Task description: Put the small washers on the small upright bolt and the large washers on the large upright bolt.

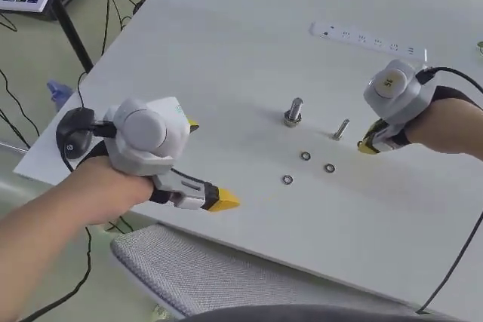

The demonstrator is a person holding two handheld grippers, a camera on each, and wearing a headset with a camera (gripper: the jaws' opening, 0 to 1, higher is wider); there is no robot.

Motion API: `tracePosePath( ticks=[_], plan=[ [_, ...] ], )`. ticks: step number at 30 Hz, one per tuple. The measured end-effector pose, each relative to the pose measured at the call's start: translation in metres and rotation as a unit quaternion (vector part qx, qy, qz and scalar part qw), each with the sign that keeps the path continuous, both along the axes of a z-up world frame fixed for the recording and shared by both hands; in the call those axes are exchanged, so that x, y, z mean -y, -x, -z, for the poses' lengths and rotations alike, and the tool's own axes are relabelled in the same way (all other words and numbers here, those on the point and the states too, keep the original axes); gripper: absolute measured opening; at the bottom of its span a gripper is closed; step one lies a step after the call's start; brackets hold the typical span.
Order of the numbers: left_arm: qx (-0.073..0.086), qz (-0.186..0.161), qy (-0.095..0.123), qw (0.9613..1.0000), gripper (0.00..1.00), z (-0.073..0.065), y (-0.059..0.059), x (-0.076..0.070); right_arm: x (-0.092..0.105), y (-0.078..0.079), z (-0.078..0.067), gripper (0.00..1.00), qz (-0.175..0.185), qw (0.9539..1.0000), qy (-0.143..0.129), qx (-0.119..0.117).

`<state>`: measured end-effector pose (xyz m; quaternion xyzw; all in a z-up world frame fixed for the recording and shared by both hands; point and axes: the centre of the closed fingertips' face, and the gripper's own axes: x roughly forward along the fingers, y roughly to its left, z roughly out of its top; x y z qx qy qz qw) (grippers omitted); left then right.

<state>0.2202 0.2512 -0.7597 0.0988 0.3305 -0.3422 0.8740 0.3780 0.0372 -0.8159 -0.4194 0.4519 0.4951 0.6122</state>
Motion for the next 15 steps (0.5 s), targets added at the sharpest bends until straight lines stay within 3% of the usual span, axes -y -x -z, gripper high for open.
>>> tracePosePath(
  ticks=[5, 9, 15],
  plan=[
    [-0.007, 0.0, 0.004, 1.0, 0.94, 0.004, 0.002, 0.001, -0.009, -0.014, -0.013, 0.13, 0.011, 0.9995, -0.028, 0.011],
    [-0.007, 0.009, -0.007, 0.9999, 0.96, 0.007, 0.002, 0.004, -0.014, -0.026, -0.011, 0.13, 0.005, 0.9995, -0.024, 0.019],
    [-0.006, 0.007, -0.001, 1.0, 0.98, 0.005, 0.001, 0.005, -0.027, -0.031, -0.017, 0.13, 0.002, 0.9993, -0.031, 0.019]
  ],
)
